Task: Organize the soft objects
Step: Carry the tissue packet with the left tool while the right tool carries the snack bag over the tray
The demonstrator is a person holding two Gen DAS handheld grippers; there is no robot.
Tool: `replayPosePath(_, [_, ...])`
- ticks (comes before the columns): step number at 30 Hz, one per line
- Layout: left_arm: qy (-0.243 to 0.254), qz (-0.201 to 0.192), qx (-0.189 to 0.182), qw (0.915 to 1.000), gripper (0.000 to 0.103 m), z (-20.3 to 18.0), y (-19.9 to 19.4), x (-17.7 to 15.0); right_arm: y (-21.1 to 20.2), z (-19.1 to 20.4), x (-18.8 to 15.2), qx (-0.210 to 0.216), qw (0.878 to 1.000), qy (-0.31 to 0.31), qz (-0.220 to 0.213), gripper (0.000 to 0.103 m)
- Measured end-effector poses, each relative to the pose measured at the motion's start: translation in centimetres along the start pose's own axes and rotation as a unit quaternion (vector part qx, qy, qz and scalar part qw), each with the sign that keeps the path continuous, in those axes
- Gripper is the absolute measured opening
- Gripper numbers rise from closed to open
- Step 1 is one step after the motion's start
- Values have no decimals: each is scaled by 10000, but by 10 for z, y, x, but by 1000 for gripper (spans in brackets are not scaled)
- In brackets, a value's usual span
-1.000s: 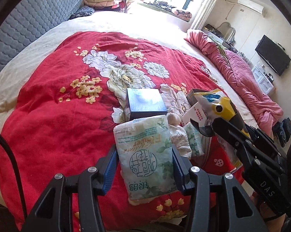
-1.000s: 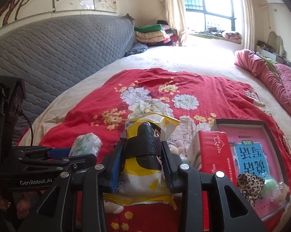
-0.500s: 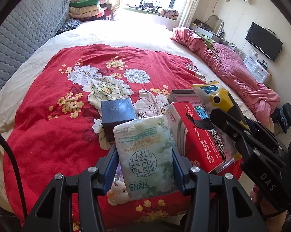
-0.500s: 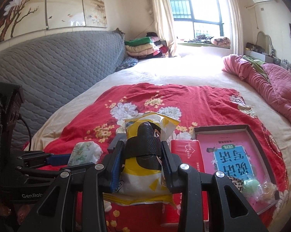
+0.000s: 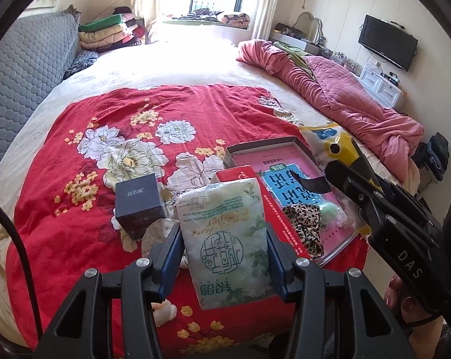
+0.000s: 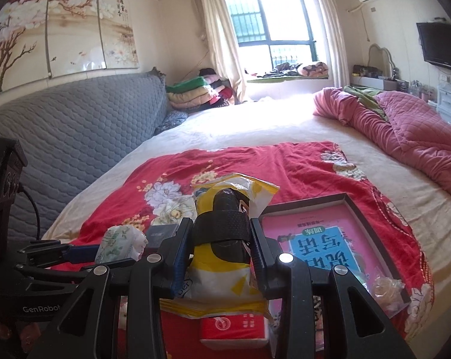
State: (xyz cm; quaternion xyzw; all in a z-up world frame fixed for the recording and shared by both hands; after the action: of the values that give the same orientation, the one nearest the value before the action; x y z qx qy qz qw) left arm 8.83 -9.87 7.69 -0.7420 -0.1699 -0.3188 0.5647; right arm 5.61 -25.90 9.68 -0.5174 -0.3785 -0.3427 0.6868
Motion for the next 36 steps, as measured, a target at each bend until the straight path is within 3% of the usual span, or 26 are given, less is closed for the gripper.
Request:
replayPosePath(11, [428,14,-250,9988,51,-61,21,18,-22,-74,-3,-626,9964,539,-212,38])
replayPosePath(19, [739,171,-298,9967,51,-93,51,21,-29,-114,-15,-809,9926,889,-174,38])
replayPosePath(36, [953,436,-289,9941,51,-115,95,20,-7,-129,-42,-736,9928,921,231,38])
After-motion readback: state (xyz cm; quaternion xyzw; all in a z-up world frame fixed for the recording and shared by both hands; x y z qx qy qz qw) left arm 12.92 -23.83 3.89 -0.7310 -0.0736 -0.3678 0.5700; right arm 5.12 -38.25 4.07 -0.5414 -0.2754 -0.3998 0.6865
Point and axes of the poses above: each gripper's, at about its wrist camera, not at the fingertips, and y roughly the way its jaws point, z to its left, x to its top, the point moved 2 cm from there along y, roughly the way its jaws point, and after that the axes turned 3 degrees about -z, right-handed, at the moved point
